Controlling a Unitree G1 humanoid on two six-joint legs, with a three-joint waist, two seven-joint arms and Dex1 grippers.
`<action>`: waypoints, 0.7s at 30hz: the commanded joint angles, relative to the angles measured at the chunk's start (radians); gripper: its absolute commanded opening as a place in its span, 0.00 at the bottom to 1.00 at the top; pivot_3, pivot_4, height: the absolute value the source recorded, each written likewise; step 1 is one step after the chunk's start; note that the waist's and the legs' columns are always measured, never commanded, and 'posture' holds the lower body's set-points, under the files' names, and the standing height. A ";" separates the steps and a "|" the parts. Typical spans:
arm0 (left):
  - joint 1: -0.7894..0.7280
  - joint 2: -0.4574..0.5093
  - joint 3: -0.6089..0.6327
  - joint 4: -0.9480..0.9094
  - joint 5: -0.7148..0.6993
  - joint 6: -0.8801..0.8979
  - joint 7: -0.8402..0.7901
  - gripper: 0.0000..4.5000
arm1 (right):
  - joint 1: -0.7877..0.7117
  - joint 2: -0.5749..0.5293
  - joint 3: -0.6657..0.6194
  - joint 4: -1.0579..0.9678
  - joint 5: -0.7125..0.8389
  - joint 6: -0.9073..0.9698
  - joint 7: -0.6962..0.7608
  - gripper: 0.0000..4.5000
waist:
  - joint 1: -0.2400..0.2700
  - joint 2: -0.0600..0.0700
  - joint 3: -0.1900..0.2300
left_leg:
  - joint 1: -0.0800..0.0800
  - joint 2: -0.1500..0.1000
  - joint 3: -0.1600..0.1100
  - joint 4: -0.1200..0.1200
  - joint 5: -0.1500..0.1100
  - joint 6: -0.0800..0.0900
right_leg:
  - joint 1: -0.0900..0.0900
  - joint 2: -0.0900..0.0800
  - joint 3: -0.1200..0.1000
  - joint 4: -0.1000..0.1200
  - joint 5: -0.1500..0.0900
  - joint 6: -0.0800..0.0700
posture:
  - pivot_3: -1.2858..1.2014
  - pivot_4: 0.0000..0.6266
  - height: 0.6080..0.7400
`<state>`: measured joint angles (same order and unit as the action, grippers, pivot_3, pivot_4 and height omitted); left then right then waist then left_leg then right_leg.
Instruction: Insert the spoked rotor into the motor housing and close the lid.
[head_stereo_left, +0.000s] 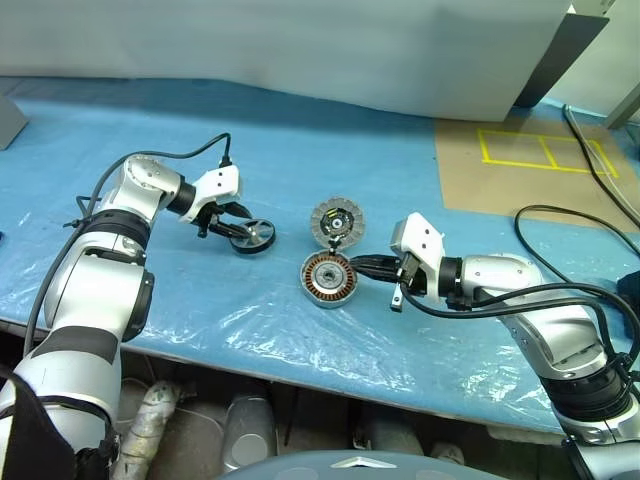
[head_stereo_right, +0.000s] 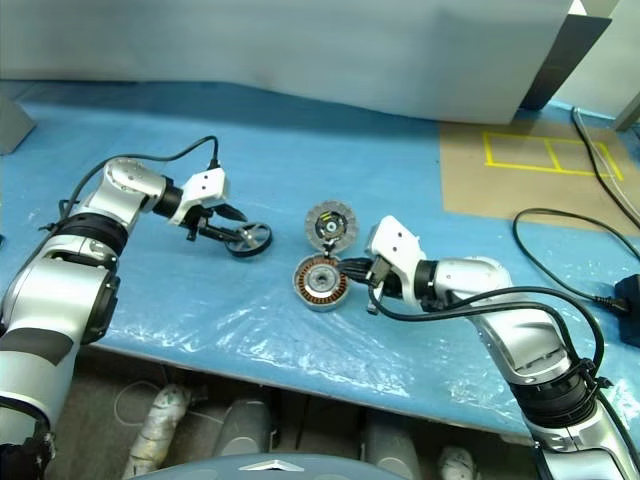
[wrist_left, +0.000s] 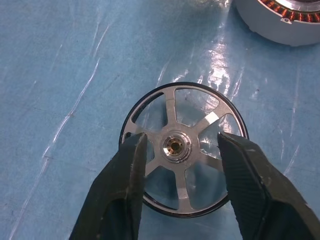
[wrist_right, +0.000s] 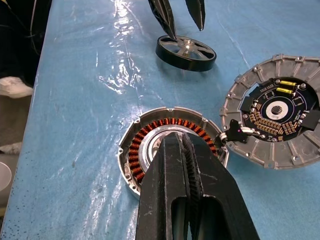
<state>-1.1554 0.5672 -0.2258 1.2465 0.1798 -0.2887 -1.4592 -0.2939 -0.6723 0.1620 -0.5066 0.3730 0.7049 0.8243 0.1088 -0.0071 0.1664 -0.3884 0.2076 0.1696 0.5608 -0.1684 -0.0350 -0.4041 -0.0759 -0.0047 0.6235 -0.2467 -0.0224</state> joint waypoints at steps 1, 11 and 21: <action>0.008 0.007 -0.003 -0.004 0.018 -0.026 0.016 0.50 | 0.011 -0.006 -0.005 -0.004 -0.012 -0.035 -0.001 0.00 | 0.000 0.000 0.000 | 0.000 0.000 0.000 0.000 0.000 0.000 | 0.000 0.000 0.000 0.000 0.000 0.000 | 0.52 0.24 1.00; 0.033 -0.027 0.003 0.016 0.041 0.002 0.065 0.50 | 0.047 -0.007 -0.003 0.009 -0.036 -0.065 -0.004 0.00 | 0.000 -0.001 0.000 | 0.000 0.000 0.000 0.000 0.000 0.000 | 0.000 0.000 0.000 0.000 0.000 0.000 | 0.52 0.24 1.00; 0.071 -0.043 -0.009 0.013 0.053 -0.001 0.074 0.50 | 0.052 -0.007 -0.004 0.004 -0.050 -0.065 -0.017 0.00 | 0.000 -0.001 0.000 | 0.004 0.000 0.000 0.000 0.000 0.000 | 0.004 -0.001 0.000 0.000 0.000 0.000 | 0.52 0.24 1.00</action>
<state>-1.1030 0.5306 -0.2250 1.2565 0.2190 -0.2881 -1.3791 -0.2469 -0.6730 0.1705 -0.4818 0.3264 0.6598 0.8099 0.1090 -0.0078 0.1667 -0.3846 0.2074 0.1692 0.5612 -0.1684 -0.0349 -0.4001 -0.0765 -0.0047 0.6235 -0.2469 -0.0228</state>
